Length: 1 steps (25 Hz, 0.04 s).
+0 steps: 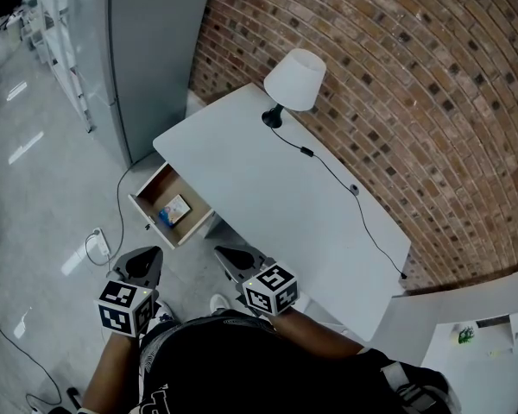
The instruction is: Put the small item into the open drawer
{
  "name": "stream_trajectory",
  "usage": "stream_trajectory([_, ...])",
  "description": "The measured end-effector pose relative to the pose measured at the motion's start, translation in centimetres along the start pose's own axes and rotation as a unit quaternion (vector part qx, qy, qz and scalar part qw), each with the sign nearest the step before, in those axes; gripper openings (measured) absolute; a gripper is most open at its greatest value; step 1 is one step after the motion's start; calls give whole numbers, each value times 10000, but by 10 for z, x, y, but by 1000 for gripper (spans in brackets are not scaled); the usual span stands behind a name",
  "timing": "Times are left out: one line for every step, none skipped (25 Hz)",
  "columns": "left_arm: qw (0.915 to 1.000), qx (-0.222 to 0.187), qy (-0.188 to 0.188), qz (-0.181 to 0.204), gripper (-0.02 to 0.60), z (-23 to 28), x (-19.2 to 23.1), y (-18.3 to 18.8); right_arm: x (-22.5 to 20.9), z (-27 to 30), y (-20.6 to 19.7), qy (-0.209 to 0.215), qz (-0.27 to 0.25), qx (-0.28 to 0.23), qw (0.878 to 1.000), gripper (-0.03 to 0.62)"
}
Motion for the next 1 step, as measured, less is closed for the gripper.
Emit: stream_trajectory([10000, 2, -1, 3, 18, 0, 0, 1, 0, -1, 1, -7, -13, 25, 10000, 3])
Point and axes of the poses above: the fingertips, and each gripper's own axes: z forward along the fingers, x to its left, y out of its top, the point moved 5 cm from there along -z, backward along the fingers, and after that the axes turned 13 degrees about y, right-handed, at the moved point
